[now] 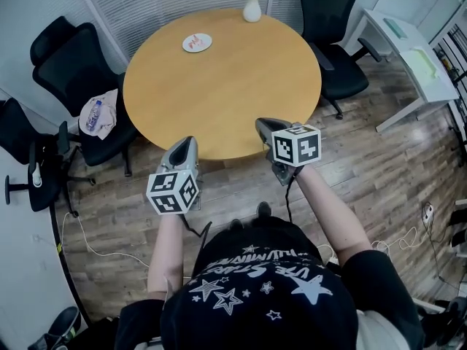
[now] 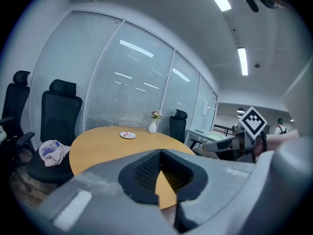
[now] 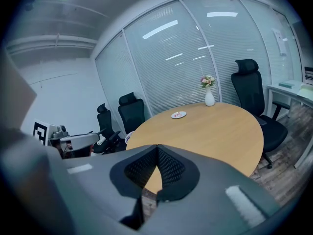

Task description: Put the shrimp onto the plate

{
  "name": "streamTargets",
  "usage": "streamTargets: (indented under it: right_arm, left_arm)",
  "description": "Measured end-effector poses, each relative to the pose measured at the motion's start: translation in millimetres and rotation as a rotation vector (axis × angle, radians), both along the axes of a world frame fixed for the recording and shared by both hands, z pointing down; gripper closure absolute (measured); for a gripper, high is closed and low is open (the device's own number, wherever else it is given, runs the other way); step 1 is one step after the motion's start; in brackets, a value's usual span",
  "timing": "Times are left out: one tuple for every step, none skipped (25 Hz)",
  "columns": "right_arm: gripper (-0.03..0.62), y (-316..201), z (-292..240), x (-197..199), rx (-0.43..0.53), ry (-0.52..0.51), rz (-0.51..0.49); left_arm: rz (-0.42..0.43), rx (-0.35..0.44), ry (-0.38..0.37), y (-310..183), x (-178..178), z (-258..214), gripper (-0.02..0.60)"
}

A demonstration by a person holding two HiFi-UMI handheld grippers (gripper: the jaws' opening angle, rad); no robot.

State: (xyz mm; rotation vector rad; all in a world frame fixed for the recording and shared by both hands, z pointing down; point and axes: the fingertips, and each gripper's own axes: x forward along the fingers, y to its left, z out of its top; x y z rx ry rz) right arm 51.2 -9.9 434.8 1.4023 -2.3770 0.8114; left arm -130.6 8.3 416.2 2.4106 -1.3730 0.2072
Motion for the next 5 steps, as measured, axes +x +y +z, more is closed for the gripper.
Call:
streamTargets:
  right_arm:
    - [0.594, 4, 0, -4, 0.003, 0.003, 0.001]
    - [0.594, 8, 1, -7, 0.006, 0.005, 0.0]
    - [0.594, 12, 1, -11, 0.011, 0.006, 0.0]
    - [0.594, 15, 2, -15, 0.015, 0.008, -0.001]
    - [0.594, 18, 2, -18, 0.021, 0.009, -0.002]
  left_arm:
    - [0.002, -0.001, 0.002, 4, -4, 2, 0.58]
    - [0.004, 0.0, 0.002, 7, -7, 3, 0.58]
    - [0.006, 0.002, 0.003, 10, -11, 5, 0.579]
    - [0.008, 0.003, 0.003, 12, -15, 6, 0.58]
    - [0.01, 0.006, 0.003, 15, -18, 7, 0.58]
